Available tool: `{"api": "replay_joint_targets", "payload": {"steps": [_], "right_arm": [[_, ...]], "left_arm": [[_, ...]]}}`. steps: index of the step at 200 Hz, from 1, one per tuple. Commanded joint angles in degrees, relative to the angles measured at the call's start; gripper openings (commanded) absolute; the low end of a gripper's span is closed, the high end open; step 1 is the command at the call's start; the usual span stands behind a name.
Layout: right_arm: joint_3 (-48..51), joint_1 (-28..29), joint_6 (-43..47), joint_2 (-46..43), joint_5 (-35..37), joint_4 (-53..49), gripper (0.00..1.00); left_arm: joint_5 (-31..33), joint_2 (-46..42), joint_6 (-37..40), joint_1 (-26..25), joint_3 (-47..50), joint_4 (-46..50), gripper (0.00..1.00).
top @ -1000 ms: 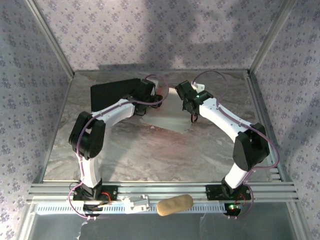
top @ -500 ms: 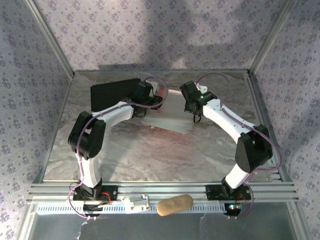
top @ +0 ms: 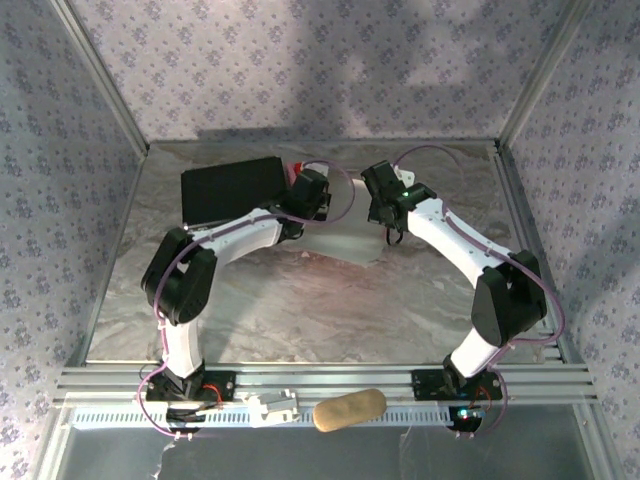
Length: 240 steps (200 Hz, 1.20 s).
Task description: Fold the paper box
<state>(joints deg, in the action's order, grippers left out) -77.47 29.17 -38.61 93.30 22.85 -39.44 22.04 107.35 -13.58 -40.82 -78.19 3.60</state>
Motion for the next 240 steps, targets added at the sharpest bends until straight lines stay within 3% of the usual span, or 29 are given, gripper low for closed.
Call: {"api": "replay_joint_targets", "payload": {"steps": [1,50,79,92,109,180,227,234,240], "right_arm": [[0.3,-0.3,-1.3,-1.8,2.8,-2.2,0.00],[0.2,0.1,-1.8,-1.8,3.3,-2.9,0.00],[0.7,0.2,-1.8,-1.5,4.7,-2.8,0.00],[0.5,0.5,-1.8,-1.1,6.3,-3.5,0.00],[0.1,1.0,-2.0,-0.8,8.4,-4.4,0.00],[-5.4,5.4,-11.2,4.3,21.6,-15.5,0.00],[-3.8,6.9,-14.2,2.9,21.1,-14.6,0.00],[-3.2,6.5,-13.6,2.5,19.4,-13.3,0.00],[-2.9,6.2,-13.3,2.2,18.4,-12.6,0.00]], "left_arm": [[18.2,-0.6,-1.6,0.0,-0.7,5.3,0.00],[24.2,-1.9,-1.4,-2.5,-0.8,5.3,0.00],[18.4,-6.0,-3.2,-3.3,-1.1,7.0,0.07],[16.4,-7.3,-3.7,-3.4,-1.5,8.1,0.00],[15.8,-7.5,-3.7,-3.4,-2.8,10.2,0.00],[22.8,-7.3,-4.6,-6.9,-6.8,16.2,0.00],[23.7,-6.8,-5.4,-6.8,-7.6,17.4,0.00],[23.4,-6.8,-5.4,-6.9,-8.1,18.0,0.09],[23.2,-6.8,-5.6,-6.9,-8.5,18.7,0.24]]}}
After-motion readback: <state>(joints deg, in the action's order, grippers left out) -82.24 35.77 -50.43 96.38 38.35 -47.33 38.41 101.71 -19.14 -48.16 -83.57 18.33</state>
